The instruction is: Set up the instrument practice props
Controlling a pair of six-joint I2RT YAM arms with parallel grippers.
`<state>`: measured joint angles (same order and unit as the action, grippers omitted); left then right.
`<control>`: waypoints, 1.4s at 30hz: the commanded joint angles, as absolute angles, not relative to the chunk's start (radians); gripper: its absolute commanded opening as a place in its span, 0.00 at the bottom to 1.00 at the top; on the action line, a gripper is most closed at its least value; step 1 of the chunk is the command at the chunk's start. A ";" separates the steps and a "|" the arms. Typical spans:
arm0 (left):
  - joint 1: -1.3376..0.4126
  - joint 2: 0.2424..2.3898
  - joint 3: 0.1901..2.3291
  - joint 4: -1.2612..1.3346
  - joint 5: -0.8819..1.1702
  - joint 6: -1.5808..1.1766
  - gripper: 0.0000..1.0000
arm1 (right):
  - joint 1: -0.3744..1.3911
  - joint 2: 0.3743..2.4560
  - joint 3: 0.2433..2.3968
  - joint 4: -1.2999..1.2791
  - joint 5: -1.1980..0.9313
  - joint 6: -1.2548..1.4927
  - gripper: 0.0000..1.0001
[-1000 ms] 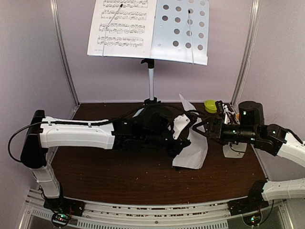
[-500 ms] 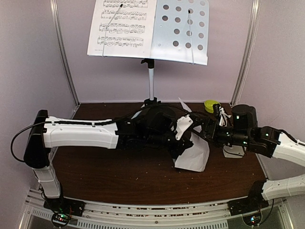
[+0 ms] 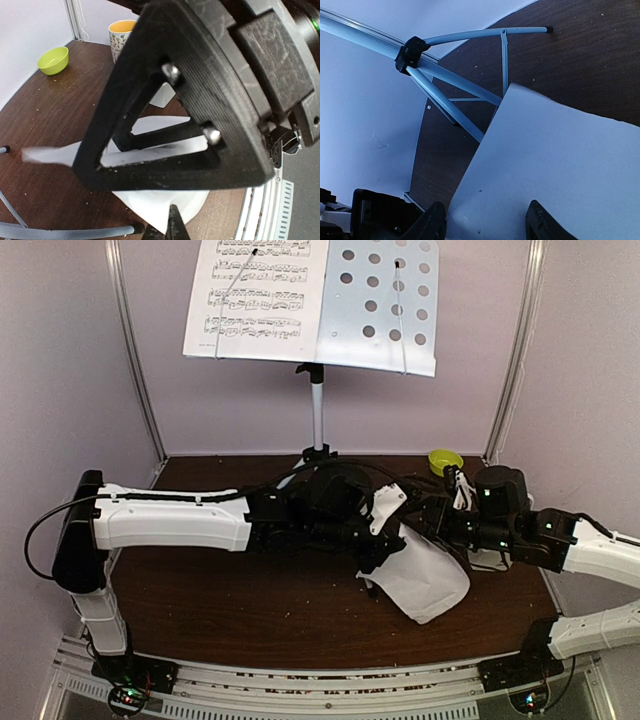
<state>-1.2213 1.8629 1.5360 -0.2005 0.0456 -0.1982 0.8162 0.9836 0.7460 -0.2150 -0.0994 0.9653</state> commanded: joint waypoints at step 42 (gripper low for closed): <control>-1.116 1.299 0.942 0.283 0.338 -0.290 0.00 | 0.551 0.885 0.353 0.751 -0.710 1.250 0.85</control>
<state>-1.1248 1.3167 0.9627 0.1516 0.2455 -0.2646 0.5518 0.8772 0.3065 0.5888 -0.6567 1.1927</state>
